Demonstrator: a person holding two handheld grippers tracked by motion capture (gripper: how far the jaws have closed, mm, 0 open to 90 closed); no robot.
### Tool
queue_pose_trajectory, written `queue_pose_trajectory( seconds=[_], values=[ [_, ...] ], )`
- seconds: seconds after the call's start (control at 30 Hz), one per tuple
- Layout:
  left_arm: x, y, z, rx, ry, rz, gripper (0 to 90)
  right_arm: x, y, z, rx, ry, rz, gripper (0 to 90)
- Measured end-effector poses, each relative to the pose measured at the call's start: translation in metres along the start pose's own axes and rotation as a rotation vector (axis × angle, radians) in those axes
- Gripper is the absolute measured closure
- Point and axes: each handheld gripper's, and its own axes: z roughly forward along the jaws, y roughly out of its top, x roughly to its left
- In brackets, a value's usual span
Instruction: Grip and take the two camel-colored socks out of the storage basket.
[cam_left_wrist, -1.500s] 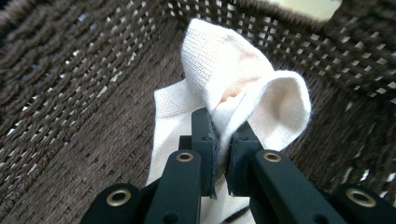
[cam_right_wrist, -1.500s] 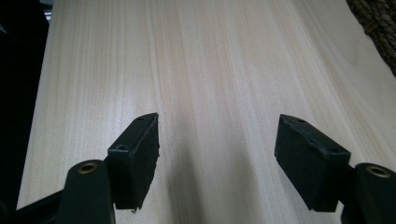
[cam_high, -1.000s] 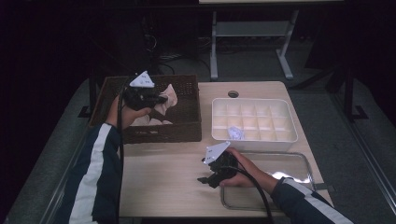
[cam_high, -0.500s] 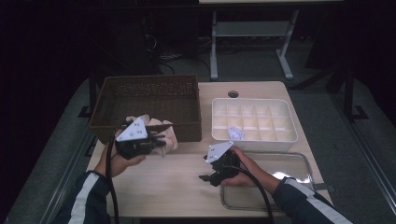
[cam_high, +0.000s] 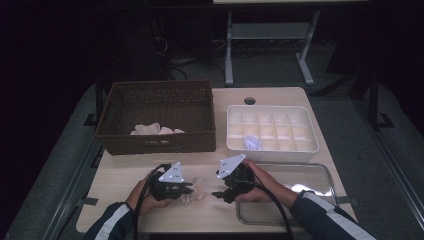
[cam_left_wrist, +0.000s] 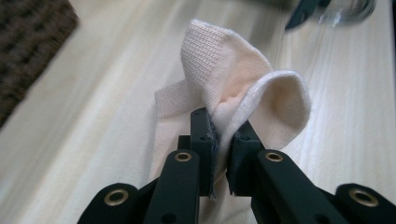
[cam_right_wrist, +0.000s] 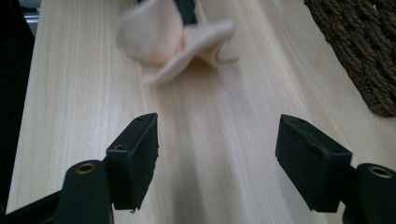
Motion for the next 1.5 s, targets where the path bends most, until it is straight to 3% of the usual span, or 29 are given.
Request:
queue_pose_trajectory(
  seconds=[0.27, 0.4, 0.47, 0.5, 0.63, 0.7, 0.83, 0.97, 1.03, 1.17, 1.23, 1.4, 1.43, 1.5],
  values=[
    [-0.001, -0.005, 0.013, 0.005, -0.017, -0.029, 75.3, 0.002, 0.001, 0.002, 0.002, 0.007, 0.019, 29.2],
    [0.000, -0.006, 0.013, -0.018, 0.018, -0.081, 55.2, 0.006, 0.001, 0.004, 0.012, 0.017, 0.019, 29.2],
    [0.002, -0.005, 0.009, -0.031, 0.043, -0.075, 38.8, 0.007, 0.001, 0.004, 0.014, 0.022, 0.022, 29.1],
    [0.004, -0.004, 0.005, -0.053, 0.053, -0.083, 38.8, 0.007, 0.001, 0.005, 0.014, 0.022, -0.003, 29.1],
    [0.016, 0.002, -0.025, -0.161, 0.076, -0.105, 28.6, 0.005, 0.001, 0.005, 0.011, 0.023, -0.009, 29.2],
    [0.024, 0.004, -0.043, -0.211, 0.121, -0.119, 27.5, 0.006, 0.001, 0.005, 0.015, 0.024, -0.002, 30.7],
    [0.044, 0.011, -0.074, -0.246, 0.211, -0.131, 27.0, 0.005, 0.000, 0.005, 0.015, 0.025, -0.002, 30.6],
    [0.071, 0.019, -0.099, -0.212, 0.300, -0.106, 27.4, 0.006, 0.001, 0.005, 0.016, 0.026, -0.004, 30.3],
    [0.087, 0.023, -0.108, -0.219, 0.325, -0.135, 28.7, 0.005, 0.000, 0.005, 0.013, 0.025, -0.004, 30.2],
    [0.119, 0.030, -0.116, -0.209, 0.364, -0.173, 28.3, 0.003, -0.001, 0.007, 0.013, 0.032, -0.006, 30.1],
    [0.134, 0.033, -0.114, -0.170, 0.385, -0.166, 28.4, 0.003, -0.001, 0.007, 0.013, 0.040, 0.001, 29.9],
    [0.170, 0.044, -0.098, -0.086, 0.356, -0.189, 29.5, 0.001, -0.003, 0.007, 0.014, 0.050, 0.011, 29.9],
    [0.180, 0.048, -0.089, -0.030, 0.328, -0.160, 29.8, 0.001, -0.003, 0.007, 0.020, 0.049, 0.018, 29.8],
    [0.184, 0.050, -0.085, -0.014, 0.316, -0.163, 30.8, 0.001, -0.003, 0.007, 0.027, 0.044, 0.026, 29.8]
  ],
)
